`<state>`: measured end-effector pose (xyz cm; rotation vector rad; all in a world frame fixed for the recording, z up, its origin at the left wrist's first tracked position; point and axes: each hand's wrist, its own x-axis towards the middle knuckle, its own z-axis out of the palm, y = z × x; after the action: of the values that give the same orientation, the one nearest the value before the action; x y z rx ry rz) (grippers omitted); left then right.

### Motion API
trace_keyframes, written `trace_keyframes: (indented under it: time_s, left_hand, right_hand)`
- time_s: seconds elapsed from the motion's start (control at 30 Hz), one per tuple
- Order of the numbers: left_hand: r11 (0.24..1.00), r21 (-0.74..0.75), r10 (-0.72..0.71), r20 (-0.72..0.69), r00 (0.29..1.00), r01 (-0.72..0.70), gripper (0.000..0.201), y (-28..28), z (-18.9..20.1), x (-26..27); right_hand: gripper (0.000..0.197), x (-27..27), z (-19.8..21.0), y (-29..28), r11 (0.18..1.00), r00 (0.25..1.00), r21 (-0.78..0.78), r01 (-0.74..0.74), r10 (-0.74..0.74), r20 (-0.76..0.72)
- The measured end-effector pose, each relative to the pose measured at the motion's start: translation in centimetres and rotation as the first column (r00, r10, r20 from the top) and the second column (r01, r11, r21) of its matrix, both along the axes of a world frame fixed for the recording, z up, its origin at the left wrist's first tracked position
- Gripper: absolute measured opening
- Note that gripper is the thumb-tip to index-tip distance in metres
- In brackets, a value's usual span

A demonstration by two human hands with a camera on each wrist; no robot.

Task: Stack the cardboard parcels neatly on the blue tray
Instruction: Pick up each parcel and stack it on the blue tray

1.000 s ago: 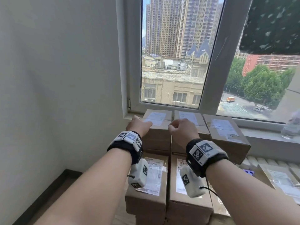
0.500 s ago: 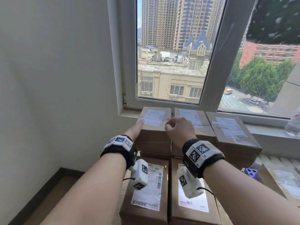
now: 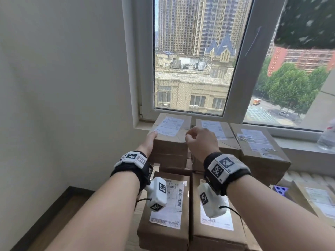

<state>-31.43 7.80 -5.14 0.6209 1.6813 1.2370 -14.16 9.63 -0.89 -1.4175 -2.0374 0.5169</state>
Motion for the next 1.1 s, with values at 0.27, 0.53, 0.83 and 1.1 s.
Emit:
trace_keyframes:
  time_s: [0.27, 0.53, 0.83, 1.1]
  left_hand:
    - [0.991, 0.093, 0.097, -0.028, 0.995, -0.094, 0.046, -2.7, 3.1, -0.5]
    - [0.981, 0.192, 0.042, -0.006, 0.999, -0.04, 0.044, -5.1, 4.5, 1.9]
    - [0.934, 0.329, -0.162, 0.043, 0.986, 0.139, 0.04, -7.1, 4.6, 7.1]
    - [0.866, 0.277, -0.446, 0.05, 0.894, 0.416, 0.089, -7.1, 5.8, 12.5]
  right_hand:
    - [0.038, 0.6, 2.0, -1.6, 0.999, 0.997, -0.048, 0.002, -0.006, -0.077]
    - [0.08, 2.7, 2.3, -3.3, 0.978, 0.956, -0.209, -0.02, -0.043, -0.289]
    - [0.067, 7.5, 1.8, -5.4, 0.955, 0.759, -0.28, -0.098, -0.111, -0.641]
    - [0.098, 15.0, 1.7, -6.5, 0.967, 0.671, -0.252, 0.029, -0.206, -0.713]
